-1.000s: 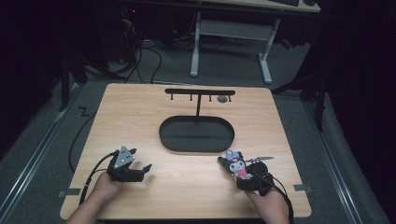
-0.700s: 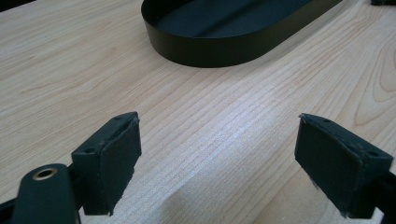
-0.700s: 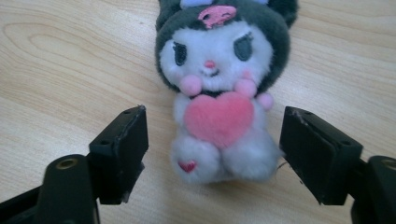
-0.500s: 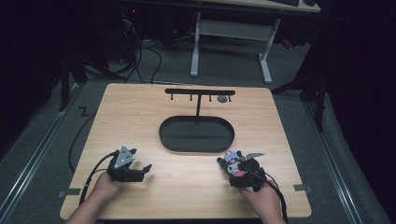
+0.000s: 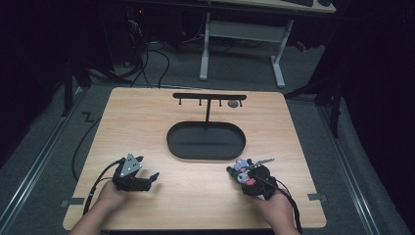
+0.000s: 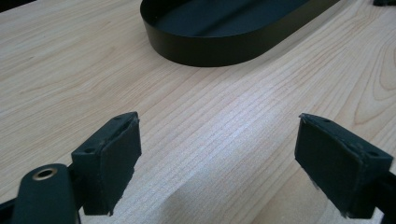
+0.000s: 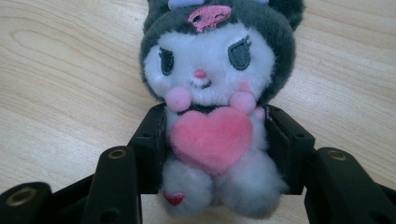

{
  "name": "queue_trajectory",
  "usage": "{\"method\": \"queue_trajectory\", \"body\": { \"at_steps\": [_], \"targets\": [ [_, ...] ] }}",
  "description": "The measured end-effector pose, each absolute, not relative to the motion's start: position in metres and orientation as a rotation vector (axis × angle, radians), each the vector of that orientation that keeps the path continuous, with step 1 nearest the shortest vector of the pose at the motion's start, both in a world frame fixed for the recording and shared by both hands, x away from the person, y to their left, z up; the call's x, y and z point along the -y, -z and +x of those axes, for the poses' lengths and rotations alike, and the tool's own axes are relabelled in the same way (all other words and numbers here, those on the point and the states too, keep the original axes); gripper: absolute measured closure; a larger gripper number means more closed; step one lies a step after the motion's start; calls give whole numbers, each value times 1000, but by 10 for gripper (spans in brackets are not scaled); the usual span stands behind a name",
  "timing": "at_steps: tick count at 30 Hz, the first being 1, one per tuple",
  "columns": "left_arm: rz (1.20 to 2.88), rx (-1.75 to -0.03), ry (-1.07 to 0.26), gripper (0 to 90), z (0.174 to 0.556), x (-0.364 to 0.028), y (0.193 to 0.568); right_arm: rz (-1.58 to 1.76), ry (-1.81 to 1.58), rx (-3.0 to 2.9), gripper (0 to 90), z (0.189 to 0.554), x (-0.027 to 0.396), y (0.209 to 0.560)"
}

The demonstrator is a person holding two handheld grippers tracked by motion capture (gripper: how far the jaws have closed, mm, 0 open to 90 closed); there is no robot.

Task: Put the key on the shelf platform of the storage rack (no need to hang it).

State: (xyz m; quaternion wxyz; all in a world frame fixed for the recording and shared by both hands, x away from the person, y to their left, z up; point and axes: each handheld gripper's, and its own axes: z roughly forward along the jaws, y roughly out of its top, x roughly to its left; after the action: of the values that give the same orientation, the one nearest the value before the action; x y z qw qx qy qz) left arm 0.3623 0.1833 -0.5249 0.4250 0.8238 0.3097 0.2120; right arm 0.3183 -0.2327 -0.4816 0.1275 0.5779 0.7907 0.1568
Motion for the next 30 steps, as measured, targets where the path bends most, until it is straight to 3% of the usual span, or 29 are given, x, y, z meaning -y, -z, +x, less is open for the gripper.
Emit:
{"method": "queue_trajectory", "body": {
  "at_steps": [30],
  "targets": [
    [2066, -766, -530, 154, 362, -182, 525, 1671, -485, -2318, 476, 348, 224, 425]
  ]
}}
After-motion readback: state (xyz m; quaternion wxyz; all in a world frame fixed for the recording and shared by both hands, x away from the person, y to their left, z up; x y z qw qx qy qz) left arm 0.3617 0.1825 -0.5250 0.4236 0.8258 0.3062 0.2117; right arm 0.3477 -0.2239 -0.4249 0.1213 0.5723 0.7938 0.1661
